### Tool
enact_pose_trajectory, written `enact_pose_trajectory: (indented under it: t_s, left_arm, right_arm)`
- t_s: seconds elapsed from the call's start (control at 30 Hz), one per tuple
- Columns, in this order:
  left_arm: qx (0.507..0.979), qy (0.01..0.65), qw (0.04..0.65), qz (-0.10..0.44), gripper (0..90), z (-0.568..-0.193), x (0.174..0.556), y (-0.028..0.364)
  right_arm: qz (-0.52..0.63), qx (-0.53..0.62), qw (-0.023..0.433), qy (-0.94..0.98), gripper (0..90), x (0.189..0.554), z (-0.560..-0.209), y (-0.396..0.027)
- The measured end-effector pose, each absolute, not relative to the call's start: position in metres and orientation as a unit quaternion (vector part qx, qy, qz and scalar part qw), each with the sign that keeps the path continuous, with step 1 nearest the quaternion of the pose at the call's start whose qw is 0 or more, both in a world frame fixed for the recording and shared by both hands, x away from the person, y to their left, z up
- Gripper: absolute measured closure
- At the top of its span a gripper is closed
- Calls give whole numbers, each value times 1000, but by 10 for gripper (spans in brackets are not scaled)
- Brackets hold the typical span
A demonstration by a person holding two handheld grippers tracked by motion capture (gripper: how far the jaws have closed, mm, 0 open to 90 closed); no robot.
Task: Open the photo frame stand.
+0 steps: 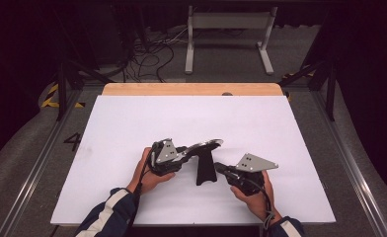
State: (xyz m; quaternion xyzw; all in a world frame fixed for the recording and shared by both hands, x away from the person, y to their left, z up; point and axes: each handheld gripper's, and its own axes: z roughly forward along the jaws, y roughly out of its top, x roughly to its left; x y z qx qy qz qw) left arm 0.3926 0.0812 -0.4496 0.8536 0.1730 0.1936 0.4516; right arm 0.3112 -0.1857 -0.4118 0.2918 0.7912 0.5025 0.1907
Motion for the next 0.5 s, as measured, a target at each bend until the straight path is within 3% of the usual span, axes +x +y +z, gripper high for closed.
enact_pose_trajectory:
  t_s: [0.23,0.33,0.5]
  left_arm:
    - [858,181,448,174,698,-456,397,79]
    - [861,175,447,167,774,-457,397,78]
    - [862,173,443,175,782,-457,396,77]
  right_arm:
    - [473,264,217,812,900,299,-424,-134]
    - [462,267,214,818,900,300,-433,-122]
    - [438,275,220,827,900,303,-442,-109]
